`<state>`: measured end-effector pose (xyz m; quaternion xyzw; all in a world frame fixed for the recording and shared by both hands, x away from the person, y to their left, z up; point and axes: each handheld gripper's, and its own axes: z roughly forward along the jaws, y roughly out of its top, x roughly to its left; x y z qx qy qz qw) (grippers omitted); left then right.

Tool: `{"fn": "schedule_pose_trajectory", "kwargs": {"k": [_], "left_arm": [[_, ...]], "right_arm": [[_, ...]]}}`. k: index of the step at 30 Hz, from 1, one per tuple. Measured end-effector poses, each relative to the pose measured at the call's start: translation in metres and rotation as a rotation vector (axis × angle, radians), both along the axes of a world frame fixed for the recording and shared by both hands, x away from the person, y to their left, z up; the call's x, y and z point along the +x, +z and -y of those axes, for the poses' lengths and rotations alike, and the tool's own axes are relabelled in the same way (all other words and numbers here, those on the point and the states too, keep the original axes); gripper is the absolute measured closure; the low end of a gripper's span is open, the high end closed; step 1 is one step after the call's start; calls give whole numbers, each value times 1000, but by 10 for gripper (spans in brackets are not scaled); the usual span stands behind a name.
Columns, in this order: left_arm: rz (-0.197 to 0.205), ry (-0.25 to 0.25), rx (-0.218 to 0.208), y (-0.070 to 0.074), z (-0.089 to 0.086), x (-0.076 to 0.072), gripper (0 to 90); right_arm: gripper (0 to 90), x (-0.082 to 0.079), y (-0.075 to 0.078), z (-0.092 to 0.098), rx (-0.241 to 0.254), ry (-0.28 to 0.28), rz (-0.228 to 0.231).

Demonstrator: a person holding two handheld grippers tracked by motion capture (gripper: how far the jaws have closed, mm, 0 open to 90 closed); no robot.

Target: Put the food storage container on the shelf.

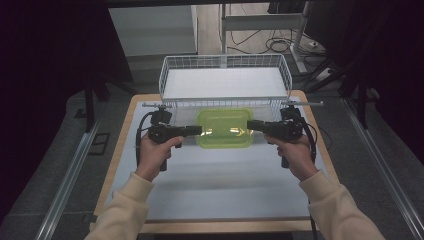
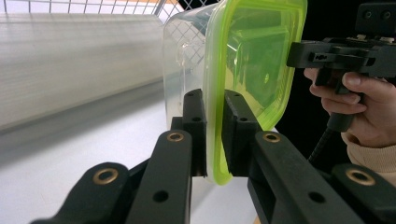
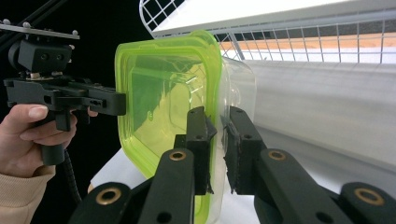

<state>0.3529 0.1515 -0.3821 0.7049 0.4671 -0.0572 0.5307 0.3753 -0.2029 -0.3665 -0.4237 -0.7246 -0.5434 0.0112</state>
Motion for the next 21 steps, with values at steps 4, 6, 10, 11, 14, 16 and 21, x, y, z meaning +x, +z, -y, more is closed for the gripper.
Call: {"fn": "schedule_pose_trajectory", "kwargs": {"k": [4,6,10,11,14,16,21], "left_arm": [[8,-2,2,6,0,4,818],[13,-4,-3,11,-1,8,818],[25,-7,0,21,-1,16,817],[25,-7,0,21,-1,16,817],[33,-11,5,32,0,25,817],[33,-13,2,35,0,29,817],[34,-3,-1,47,-1,50,815]], "right_arm": [[811,3,7,-1,-5,-1,14],[811,5,12,-1,-6,-2,21],[811,11,24,-1,-15,-4,40],[811,11,24,-1,-15,-4,40],[811,18,36,-1,-22,-9,55],[811,23,42,-2,-23,-14,63],[811,36,56,-4,-35,-27,72]]}}
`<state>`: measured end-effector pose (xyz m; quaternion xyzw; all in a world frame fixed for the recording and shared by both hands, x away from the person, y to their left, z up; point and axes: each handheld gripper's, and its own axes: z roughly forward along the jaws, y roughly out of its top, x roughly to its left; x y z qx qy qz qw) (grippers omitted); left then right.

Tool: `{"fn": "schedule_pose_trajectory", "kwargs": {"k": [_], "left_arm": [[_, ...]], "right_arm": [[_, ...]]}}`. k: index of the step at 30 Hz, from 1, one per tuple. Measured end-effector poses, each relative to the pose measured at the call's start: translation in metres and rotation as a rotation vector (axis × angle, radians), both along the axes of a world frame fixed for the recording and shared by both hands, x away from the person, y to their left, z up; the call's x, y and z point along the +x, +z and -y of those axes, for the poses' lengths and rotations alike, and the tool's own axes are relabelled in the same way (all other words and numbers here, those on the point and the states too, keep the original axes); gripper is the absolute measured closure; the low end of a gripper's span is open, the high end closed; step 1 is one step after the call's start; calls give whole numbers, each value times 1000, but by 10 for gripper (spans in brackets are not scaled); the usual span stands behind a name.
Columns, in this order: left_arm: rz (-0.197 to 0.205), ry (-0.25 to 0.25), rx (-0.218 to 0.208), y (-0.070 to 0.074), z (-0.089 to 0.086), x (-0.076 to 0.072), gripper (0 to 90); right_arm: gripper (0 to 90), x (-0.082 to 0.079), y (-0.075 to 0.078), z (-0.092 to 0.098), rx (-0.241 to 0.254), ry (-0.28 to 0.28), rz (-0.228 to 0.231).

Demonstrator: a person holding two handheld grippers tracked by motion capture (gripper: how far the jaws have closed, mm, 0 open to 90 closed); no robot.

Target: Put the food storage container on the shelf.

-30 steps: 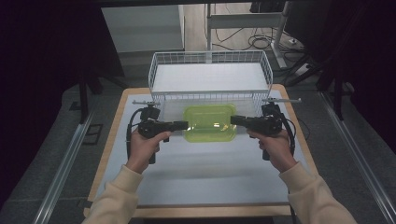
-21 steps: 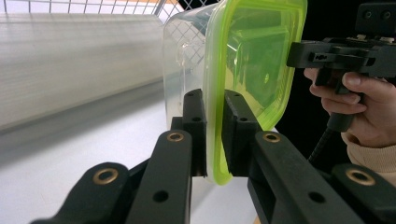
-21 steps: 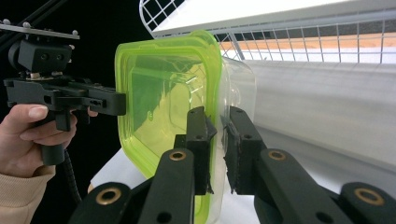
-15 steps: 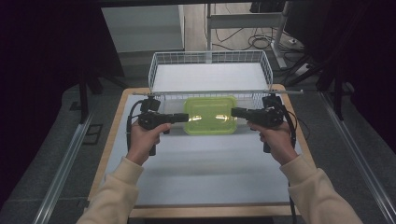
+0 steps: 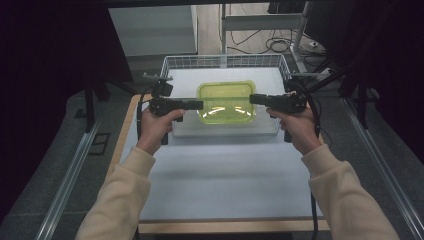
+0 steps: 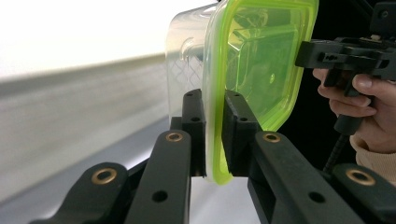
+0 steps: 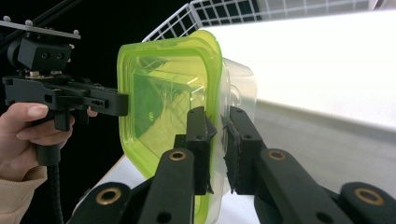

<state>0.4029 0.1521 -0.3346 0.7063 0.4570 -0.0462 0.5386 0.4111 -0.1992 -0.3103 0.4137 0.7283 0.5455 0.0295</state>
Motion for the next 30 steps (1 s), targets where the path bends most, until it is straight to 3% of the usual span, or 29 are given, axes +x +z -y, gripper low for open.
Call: {"fn": "schedule_pose_trajectory", "kwargs": {"k": [8,10,21,23,30], "left_arm": [[-2,9,21,12,-2,26,812],[-7,11,14,15,-2,35,812],[-52,51,17,12,3,70,810],[-61,70,-6,12,4,74,810],[-59,103,0,9,9,85,760]], "right_arm": [[811,23,14,-4,-12,-17,5],[811,35,15,-4,5,-22,-10],[800,77,8,-5,21,-77,-62],[792,82,5,-6,14,-88,-62],[725,94,-1,-13,-16,-123,-41]]}}
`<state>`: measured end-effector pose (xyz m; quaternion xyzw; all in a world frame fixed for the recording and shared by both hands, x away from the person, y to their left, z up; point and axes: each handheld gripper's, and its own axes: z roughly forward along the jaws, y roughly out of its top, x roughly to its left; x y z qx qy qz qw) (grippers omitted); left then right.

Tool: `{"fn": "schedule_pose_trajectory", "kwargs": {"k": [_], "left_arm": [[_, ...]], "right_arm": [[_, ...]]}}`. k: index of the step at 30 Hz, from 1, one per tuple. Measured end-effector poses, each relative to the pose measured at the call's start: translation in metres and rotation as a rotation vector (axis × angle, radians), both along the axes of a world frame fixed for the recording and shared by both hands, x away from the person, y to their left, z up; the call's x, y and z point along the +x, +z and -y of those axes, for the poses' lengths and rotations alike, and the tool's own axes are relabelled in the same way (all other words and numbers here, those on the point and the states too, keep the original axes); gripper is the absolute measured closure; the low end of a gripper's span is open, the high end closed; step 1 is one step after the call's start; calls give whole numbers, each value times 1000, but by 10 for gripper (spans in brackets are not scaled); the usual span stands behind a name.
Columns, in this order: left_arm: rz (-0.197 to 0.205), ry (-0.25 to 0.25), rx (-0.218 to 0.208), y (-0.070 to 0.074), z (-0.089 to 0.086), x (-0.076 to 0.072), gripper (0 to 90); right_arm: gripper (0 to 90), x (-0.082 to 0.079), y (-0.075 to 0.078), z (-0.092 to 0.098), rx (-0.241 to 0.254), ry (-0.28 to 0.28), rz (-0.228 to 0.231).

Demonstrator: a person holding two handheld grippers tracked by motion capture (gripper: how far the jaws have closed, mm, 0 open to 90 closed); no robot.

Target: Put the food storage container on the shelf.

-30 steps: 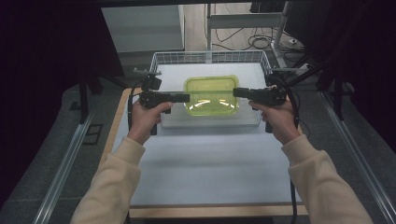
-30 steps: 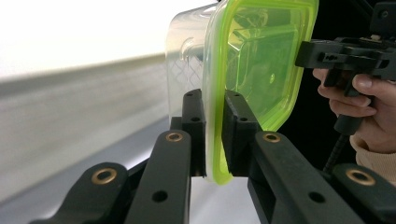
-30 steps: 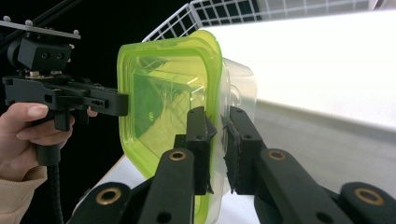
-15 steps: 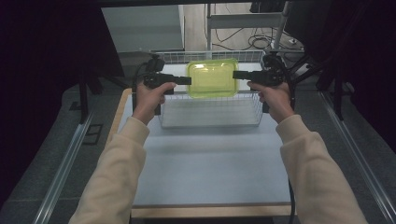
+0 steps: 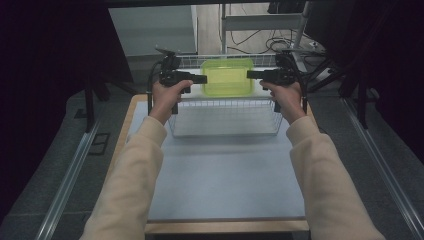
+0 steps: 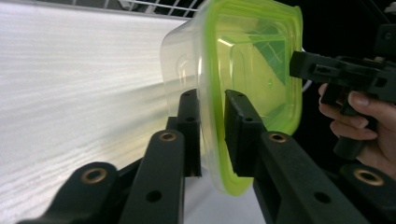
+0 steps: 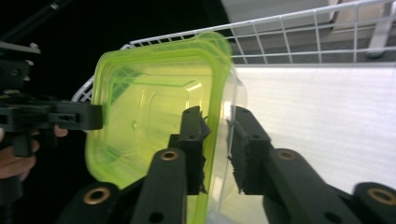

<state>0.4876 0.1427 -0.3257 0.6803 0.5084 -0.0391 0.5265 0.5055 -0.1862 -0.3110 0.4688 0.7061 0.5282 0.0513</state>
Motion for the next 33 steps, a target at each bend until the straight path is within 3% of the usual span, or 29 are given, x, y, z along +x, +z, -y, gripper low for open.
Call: {"fn": "schedule_pose_trajectory", "kwargs": {"k": [4,6,7,8,10,12,15,17,18,19,20,21,22,23,25,27,29,30,33], "left_arm": [[-12,19,-8,-5,0,5,718],[-11,22,10,-6,1,6,646],[-13,21,22,-7,2,7,613],[-7,21,21,-7,2,7,613],[16,43,39,-6,2,6,462],[36,58,47,-4,1,4,420],[89,63,73,3,-6,-8,303],[131,75,70,7,-12,-22,249],[147,73,67,9,-15,-31,249],[172,70,58,10,-20,-47,228],[189,58,62,9,-23,-60,227],[198,53,66,7,-25,-68,225],[198,53,66,7,-25,-68,224],[212,42,73,4,-27,-81,224],[223,19,82,-4,-29,-102,218],[235,3,93,-12,-30,-121,218],[248,-24,107,-24,-30,-145,217],[248,-24,107,-24,-30,-145,216],[249,-61,115,-43,-29,-172,215]], "right_arm": [[689,5,-5,-4,-20,-23,-13],[650,7,-7,-3,-26,-30,-16],[600,7,-9,-5,-77,-41,-6],[600,7,-9,-5,-77,-41,-6],[519,5,-7,-2,-72,-63,15],[498,4,-6,-1,-79,-69,24],[452,-9,2,4,-66,-71,89],[423,-29,8,11,-50,-12,141],[423,-29,8,11,-50,-12,141],[395,-46,10,15,-63,35,178],[385,-53,9,17,-73,50,195],[370,-64,7,20,-84,72,210],[370,-64,7,20,-84,72,210],[362,-71,5,22,-89,88,214],[321,-100,-9,32,-114,127,230],[310,-106,-14,34,-114,135,232],[282,-131,-32,45,-108,146,243],[282,-131,-32,45,-108,146,243],[262,-152,-52,55,-99,162,242]]}}
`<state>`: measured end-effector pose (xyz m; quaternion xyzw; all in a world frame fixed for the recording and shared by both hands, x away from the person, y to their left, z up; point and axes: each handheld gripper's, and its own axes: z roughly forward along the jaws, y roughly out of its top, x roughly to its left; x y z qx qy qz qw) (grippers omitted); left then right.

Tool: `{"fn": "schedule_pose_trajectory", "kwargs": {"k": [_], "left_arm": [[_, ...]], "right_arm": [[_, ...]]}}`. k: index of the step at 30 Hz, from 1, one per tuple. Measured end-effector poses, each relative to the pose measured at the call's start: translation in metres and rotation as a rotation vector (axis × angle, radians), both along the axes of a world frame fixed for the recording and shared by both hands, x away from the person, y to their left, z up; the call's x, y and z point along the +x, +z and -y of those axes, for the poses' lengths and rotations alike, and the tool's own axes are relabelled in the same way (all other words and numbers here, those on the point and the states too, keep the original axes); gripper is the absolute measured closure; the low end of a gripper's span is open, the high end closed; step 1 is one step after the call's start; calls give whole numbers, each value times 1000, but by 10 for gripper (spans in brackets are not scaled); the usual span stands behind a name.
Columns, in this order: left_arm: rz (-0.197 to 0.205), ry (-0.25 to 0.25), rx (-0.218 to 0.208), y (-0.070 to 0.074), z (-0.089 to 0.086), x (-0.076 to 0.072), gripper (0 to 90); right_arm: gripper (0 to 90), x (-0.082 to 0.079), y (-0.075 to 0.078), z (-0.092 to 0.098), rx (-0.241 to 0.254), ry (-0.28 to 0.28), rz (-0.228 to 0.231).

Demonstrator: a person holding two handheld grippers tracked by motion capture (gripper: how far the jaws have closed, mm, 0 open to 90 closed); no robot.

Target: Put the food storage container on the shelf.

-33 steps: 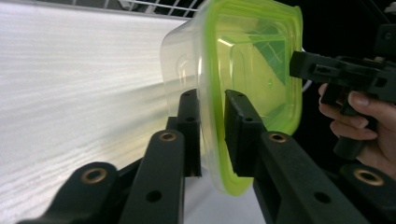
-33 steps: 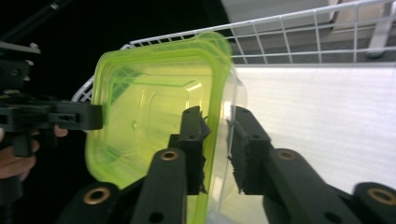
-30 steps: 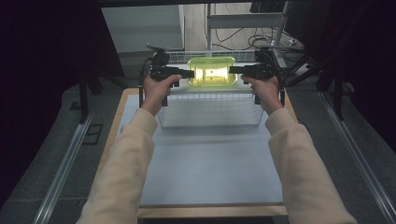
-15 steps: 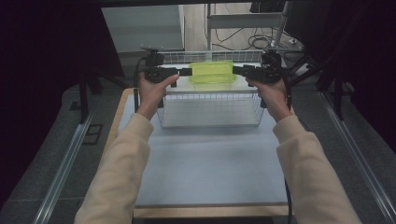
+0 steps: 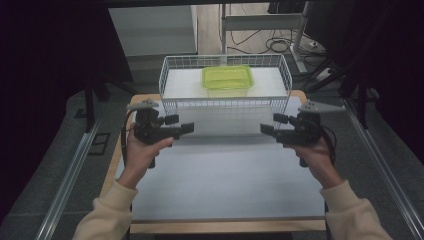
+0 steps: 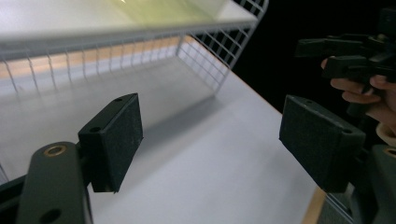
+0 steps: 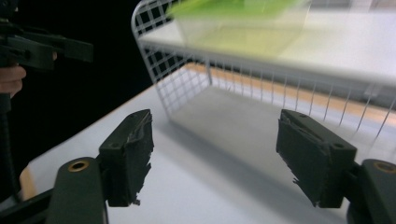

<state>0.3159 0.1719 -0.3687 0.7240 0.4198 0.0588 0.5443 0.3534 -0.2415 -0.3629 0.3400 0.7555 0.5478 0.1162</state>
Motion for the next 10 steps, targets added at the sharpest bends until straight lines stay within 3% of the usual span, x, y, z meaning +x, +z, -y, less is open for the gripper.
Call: {"fn": "schedule_pose_trajectory", "kwargs": {"k": [1,3,5,10], "left_arm": [[0,-9,-8,-7,0,-7,215],[-3,-20,-2,-21,-1,-19,215],[-15,-25,-11,-32,-1,-27,218],[-16,-28,6,-41,-1,-30,218]], "right_arm": [[252,-13,-15,7,-3,5,6],[249,-17,-21,9,-7,4,3],[239,-30,-42,16,-33,0,-5],[219,-34,-47,17,-43,-2,6]]}}
